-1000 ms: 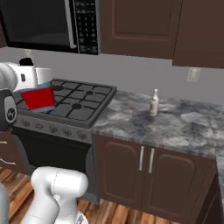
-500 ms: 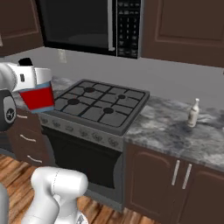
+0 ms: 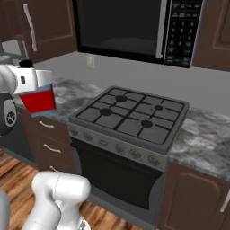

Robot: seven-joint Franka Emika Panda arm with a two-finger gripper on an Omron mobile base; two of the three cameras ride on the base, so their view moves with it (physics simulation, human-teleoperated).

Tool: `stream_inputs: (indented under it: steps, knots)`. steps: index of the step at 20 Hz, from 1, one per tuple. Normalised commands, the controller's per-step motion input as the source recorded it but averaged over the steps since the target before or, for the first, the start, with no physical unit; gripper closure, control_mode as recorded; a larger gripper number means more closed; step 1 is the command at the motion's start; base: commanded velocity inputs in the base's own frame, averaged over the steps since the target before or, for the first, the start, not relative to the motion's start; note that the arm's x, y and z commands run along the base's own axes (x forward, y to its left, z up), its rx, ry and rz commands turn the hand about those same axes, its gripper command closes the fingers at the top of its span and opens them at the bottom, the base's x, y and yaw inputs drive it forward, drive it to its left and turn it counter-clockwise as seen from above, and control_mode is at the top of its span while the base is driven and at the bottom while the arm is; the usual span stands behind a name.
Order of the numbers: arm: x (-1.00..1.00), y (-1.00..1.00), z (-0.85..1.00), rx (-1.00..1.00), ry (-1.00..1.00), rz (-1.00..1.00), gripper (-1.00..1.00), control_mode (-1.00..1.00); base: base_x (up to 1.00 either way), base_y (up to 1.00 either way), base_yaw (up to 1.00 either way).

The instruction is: Sort all alcoholic drinks to one cabinet, and non-alcoholic drinks to the other.

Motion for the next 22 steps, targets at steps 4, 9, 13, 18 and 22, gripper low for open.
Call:
stream_inputs:
  steps: [4, 9, 13, 18, 22]
  knots:
    - [0.00, 0.00, 0.00, 0.00, 0.00, 0.00, 1.00, 1.00, 0.51, 0.69, 0.02]
    - [0.00, 0.00, 0.00, 0.00, 0.00, 0.00, 1.00, 1.00, 0.58, 0.60, 0.00]
    - [0.00, 0.00, 0.00, 0.00, 0.00, 0.00, 1.00, 1.00, 0.60, 0.48, 0.00]
    - [0.00, 0.00, 0.00, 0.00, 0.00, 0.00, 1.00, 1.00, 0.66, 0.35, 0.00]
    - [0.00, 0.00, 0.00, 0.00, 0.00, 0.00, 1.00, 1.00, 0.66, 0.29, 0.00]
